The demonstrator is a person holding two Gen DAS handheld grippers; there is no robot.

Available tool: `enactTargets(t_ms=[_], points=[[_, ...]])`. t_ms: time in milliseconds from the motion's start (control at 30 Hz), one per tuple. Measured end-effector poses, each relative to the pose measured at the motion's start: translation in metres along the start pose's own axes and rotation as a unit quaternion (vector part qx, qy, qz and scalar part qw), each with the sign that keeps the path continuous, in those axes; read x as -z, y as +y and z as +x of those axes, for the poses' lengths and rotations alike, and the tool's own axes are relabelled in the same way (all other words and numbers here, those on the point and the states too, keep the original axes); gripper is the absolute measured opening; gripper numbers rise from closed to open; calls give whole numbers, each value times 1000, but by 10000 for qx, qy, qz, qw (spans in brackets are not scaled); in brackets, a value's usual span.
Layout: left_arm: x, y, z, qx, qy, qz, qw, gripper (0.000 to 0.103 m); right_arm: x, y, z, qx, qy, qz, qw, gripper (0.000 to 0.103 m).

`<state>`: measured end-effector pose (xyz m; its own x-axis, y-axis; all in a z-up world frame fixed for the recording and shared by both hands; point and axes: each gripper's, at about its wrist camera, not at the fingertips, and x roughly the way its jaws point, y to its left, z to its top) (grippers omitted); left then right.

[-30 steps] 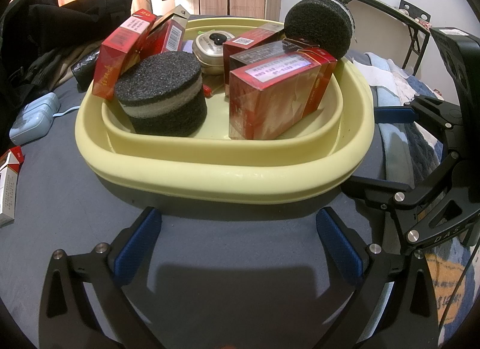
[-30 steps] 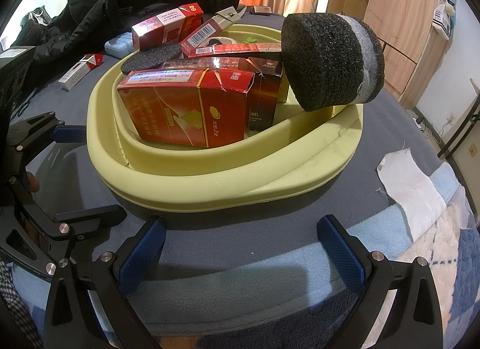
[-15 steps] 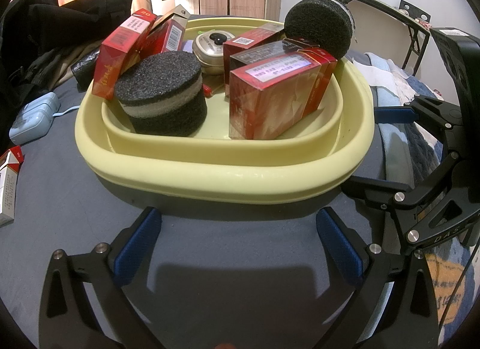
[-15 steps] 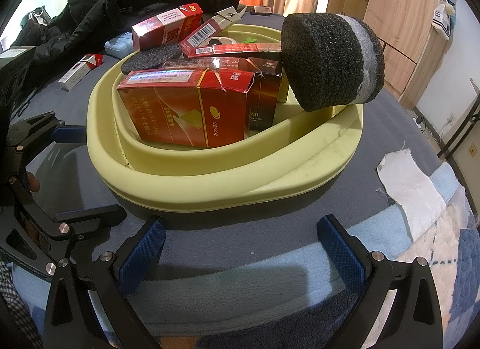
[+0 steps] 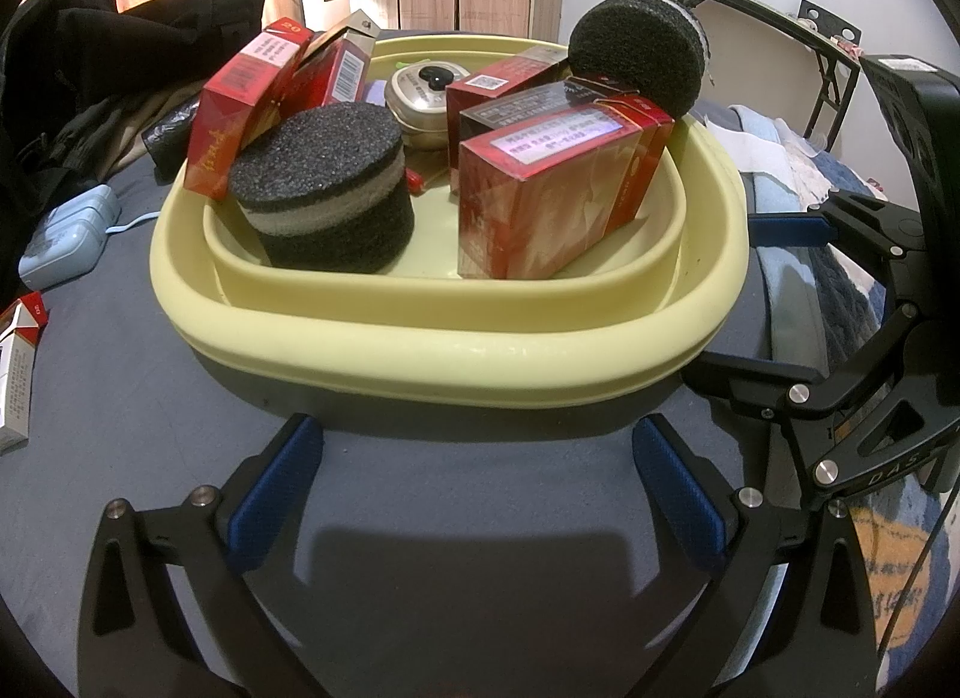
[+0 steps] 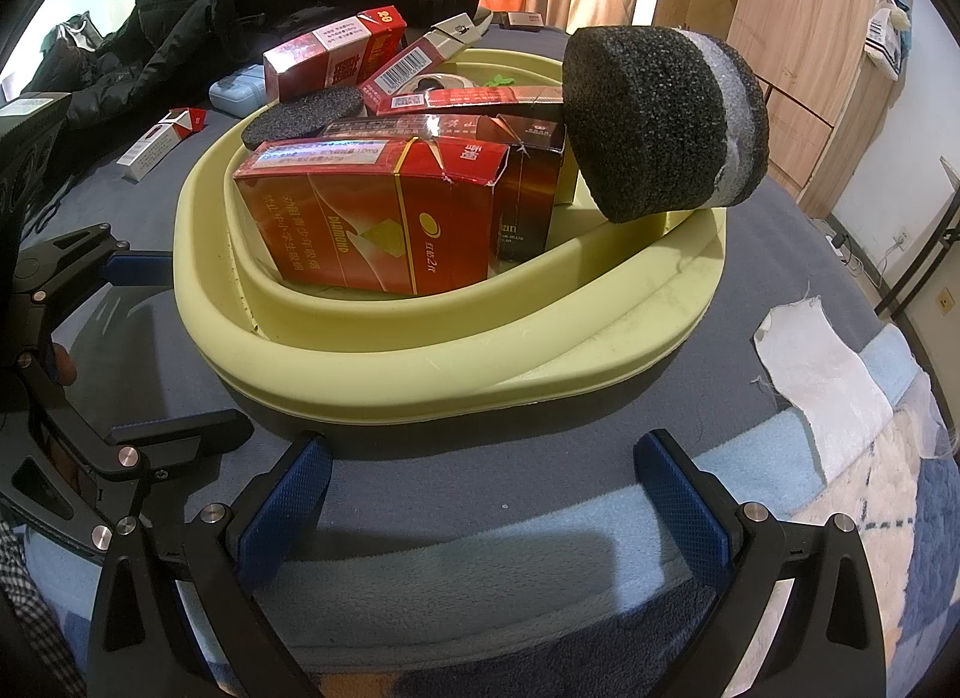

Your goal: Organize rigid objects

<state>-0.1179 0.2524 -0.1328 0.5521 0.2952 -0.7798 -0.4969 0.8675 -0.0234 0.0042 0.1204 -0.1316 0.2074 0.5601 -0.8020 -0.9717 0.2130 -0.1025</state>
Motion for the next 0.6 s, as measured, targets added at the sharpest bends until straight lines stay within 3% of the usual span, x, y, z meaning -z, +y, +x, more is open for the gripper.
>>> enactTargets(t_ms=[600], points=[[1, -1, -1, 19, -17, -16, 10000, 103, 0, 0, 0, -1, 0, -2, 10000, 103]])
